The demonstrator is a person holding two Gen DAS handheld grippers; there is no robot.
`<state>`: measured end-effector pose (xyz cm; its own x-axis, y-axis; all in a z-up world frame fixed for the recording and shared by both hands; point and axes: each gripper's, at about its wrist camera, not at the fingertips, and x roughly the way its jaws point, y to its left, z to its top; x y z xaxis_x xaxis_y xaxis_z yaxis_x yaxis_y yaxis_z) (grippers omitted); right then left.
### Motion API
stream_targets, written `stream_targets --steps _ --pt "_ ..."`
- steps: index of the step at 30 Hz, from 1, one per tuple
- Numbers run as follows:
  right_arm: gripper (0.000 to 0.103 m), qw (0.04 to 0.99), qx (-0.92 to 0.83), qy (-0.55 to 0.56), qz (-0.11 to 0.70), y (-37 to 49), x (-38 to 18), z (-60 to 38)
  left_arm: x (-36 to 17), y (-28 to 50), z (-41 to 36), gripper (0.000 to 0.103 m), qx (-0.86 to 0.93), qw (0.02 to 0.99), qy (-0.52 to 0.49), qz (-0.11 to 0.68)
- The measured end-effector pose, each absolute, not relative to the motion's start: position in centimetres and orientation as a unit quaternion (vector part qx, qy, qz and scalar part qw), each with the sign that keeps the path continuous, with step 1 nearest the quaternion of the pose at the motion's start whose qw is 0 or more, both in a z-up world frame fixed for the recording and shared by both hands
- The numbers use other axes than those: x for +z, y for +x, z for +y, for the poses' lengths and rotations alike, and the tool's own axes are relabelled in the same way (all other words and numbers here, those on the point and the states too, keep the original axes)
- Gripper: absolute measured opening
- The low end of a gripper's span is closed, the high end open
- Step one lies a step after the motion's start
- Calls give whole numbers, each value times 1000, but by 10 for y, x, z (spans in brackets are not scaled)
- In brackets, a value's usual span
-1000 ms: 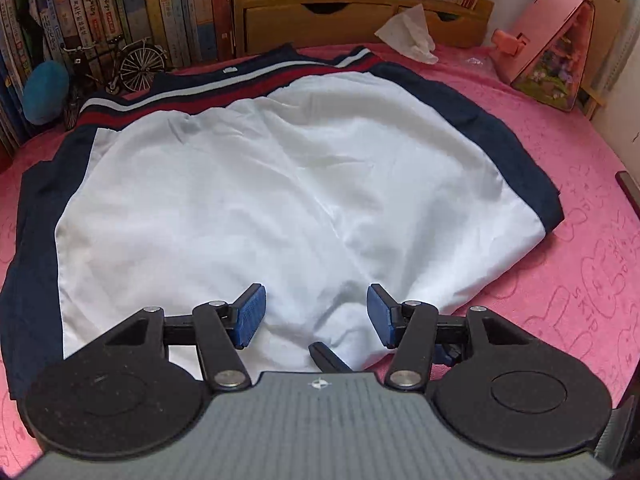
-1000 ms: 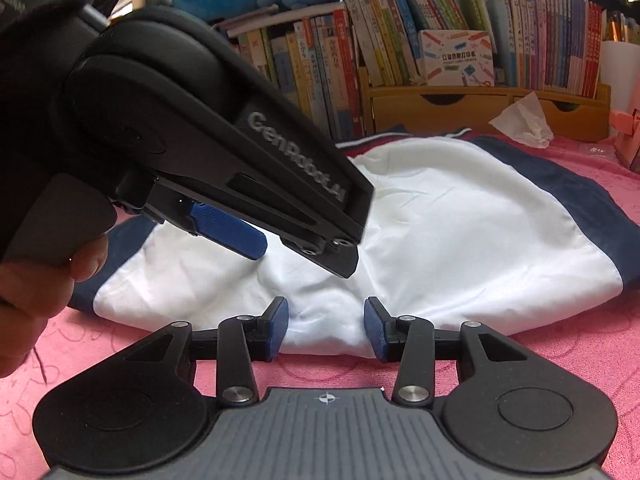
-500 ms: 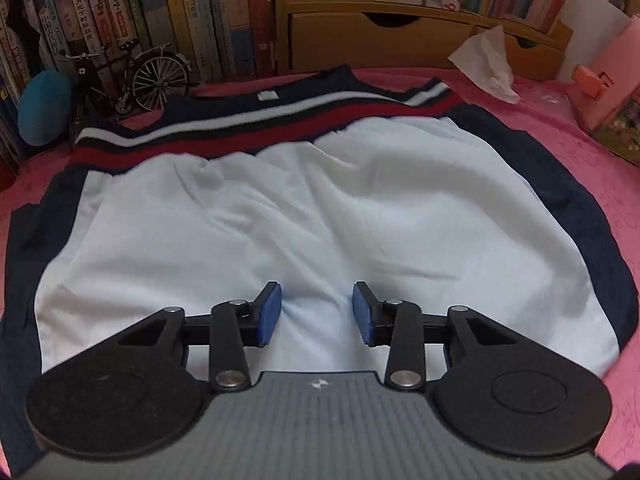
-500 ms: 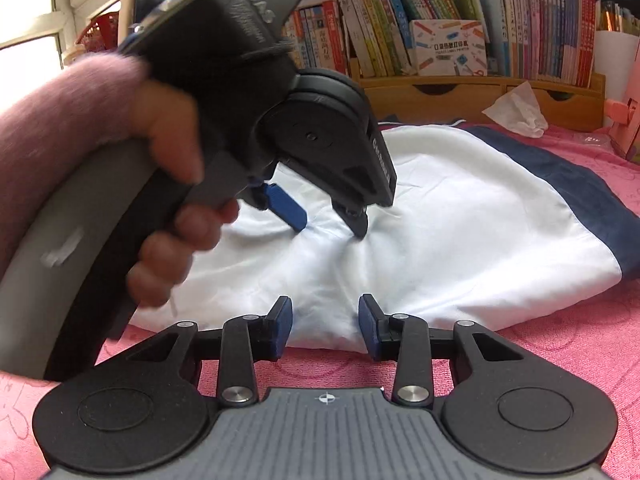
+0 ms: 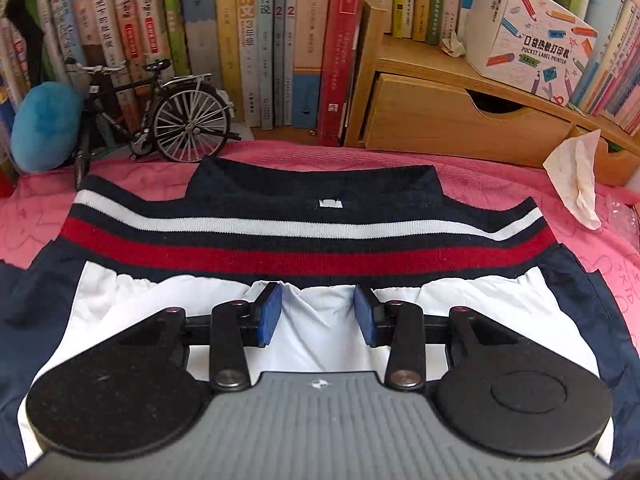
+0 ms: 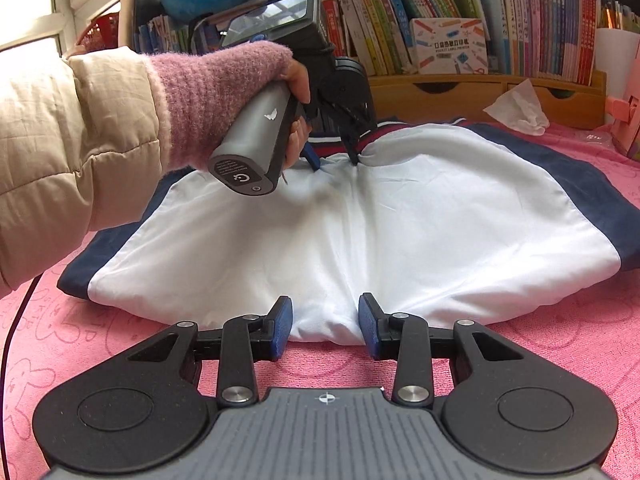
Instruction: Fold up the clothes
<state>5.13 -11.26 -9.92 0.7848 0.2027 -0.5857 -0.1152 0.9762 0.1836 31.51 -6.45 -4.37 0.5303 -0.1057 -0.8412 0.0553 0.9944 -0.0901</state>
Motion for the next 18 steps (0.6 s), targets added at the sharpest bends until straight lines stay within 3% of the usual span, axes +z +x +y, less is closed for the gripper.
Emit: stream_targets --steps 11,18 --pt "37 943 83 69 316 54 -102 -110 -25 200 -56 40 -140 786 14 602" --pt "37 942 83 74 316 54 -101 -111 -31 197 -68 40 -125 805 56 577"
